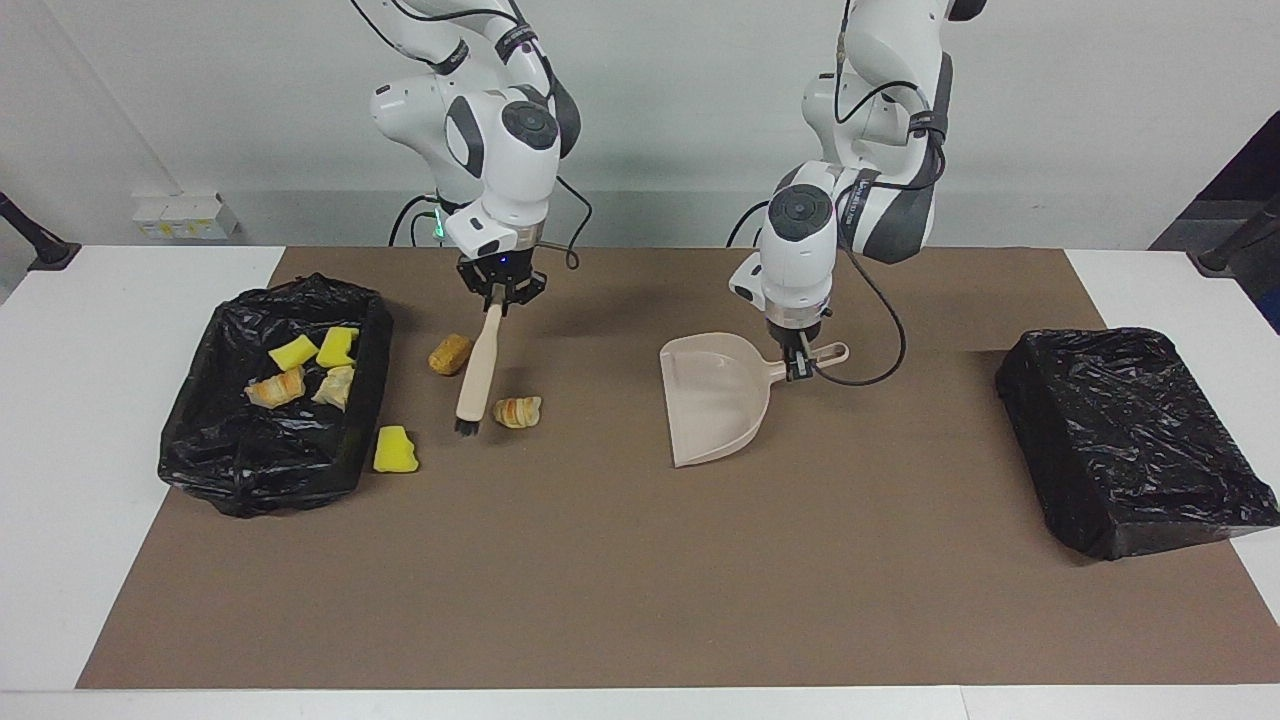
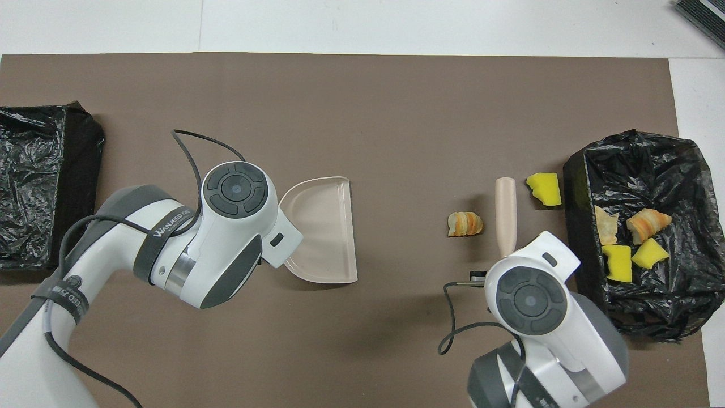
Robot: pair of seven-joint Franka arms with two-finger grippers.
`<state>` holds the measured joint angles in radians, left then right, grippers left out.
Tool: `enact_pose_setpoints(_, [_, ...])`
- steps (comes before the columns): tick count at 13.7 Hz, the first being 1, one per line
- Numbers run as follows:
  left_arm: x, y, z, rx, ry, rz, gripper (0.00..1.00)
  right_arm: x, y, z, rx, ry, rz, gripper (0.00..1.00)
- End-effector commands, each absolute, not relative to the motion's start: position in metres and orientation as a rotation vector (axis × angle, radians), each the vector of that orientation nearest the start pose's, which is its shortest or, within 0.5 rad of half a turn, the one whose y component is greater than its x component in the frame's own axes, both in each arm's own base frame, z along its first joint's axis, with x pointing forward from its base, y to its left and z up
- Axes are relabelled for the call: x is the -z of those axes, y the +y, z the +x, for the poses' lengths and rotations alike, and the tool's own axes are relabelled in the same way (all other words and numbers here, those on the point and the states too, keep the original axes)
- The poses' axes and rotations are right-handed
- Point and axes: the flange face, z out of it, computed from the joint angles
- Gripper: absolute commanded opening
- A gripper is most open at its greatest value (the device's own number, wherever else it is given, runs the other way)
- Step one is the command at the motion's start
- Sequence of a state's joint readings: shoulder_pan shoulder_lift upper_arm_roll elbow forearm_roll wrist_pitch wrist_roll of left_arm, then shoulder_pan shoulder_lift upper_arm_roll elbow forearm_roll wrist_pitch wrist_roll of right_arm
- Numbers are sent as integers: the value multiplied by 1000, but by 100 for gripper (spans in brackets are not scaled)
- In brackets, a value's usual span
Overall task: Sweep and dump trash in bin
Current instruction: 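Sweep pieces at the bag edge toward the dustpan with the right gripper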
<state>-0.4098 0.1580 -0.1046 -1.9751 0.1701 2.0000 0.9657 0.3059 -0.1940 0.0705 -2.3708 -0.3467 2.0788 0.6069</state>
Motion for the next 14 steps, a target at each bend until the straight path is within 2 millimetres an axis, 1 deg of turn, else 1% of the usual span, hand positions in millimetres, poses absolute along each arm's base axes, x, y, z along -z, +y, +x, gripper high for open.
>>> enact_pose_setpoints(1, [-380, -264, 497, -234, 2123, -2141, 0, -390, 104, 465, 130, -78, -3485, 0])
enact_pose_setpoints(2, [-381, -265, 496, -238, 2125, -2138, 0, -388, 88, 470, 120, -104, -3484, 0])
enact_pose_setpoints(3, [-381, -265, 496, -238, 2125, -2138, 0, -382, 74, 472, 91, -112, -3486, 0])
enact_pose_setpoints(5, [-383, -267, 495, -234, 2128, -2134, 0, -379, 57, 477, 102, -132, -3478, 0])
enact_pose_setpoints(7, [-382, -266, 494, -236, 2128, -2134, 0, -378, 48, 480, 119, -135, -3470, 0])
enact_pose_setpoints(8, [-382, -266, 494, -238, 2128, -2132, 0, -374, 46, 480, 102, -124, -3469, 0])
enact_pose_setpoints(9, [-383, -266, 494, -236, 2127, -2132, 0, -368, 46, 480, 76, -110, -3459, 0])
enact_pose_setpoints(10, [-383, -267, 493, -238, 2129, -2133, 0, -368, 47, 479, 69, -103, -3458, 0])
enact_pose_setpoints(11, [-383, -267, 493, -238, 2129, -2133, 0, -368, 52, 478, 56, -95, -3445, 0])
enact_pose_setpoints(12, [-383, -266, 494, -236, 2127, -2134, 0, -368, 57, 477, 34, -48, -3396, 0])
enact_pose_setpoints(13, [-383, -266, 494, -236, 2127, -2134, 0, -368, 67, 477, 16, -20, -3351, 0])
enact_pose_setpoints(14, [-383, -266, 494, -236, 2127, -2132, 0, -370, 89, 474, 21, -100, -3340, 0])
